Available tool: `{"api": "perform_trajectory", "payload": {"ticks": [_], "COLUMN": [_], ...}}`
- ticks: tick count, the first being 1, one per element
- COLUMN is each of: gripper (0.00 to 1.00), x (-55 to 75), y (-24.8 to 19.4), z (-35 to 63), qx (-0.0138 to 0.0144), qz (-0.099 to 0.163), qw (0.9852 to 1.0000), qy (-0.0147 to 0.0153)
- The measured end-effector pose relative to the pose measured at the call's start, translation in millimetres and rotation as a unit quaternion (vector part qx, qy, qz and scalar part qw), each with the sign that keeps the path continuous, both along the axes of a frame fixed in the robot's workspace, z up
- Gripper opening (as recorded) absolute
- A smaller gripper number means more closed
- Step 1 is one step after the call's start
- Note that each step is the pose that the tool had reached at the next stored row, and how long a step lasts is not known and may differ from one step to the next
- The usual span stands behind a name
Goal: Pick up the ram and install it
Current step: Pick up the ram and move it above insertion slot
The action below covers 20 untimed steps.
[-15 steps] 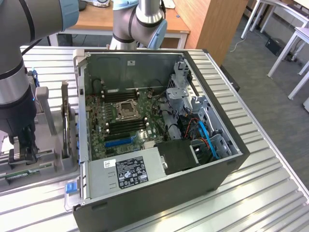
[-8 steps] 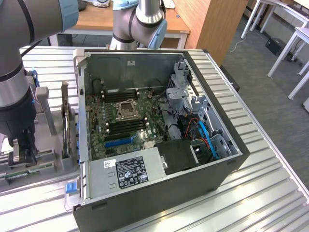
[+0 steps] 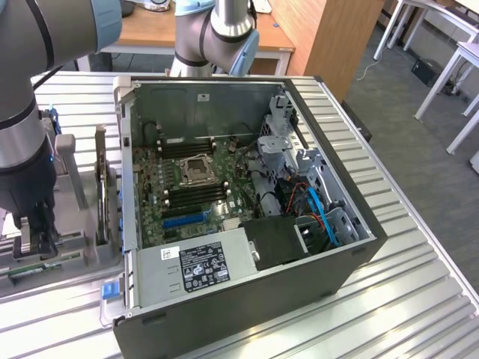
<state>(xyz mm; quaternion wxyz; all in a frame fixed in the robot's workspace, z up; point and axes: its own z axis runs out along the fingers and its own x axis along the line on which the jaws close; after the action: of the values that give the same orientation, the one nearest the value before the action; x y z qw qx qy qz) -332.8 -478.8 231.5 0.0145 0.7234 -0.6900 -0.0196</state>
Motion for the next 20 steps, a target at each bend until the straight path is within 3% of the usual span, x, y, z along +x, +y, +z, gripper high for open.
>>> {"api": "perform_trajectory", "payload": {"ticks": [11, 20], "gripper": [0.30, 0.30], "x": [-0.3, -6.4], "y": [0.0, 0.0], "z": [-11.3, -13.3], "qx": [-0.0011, -0.0012], "qz": [0.000, 0.000], "qw": [1.0000, 1.0000], "qy": [0.0000, 0.0000]}}
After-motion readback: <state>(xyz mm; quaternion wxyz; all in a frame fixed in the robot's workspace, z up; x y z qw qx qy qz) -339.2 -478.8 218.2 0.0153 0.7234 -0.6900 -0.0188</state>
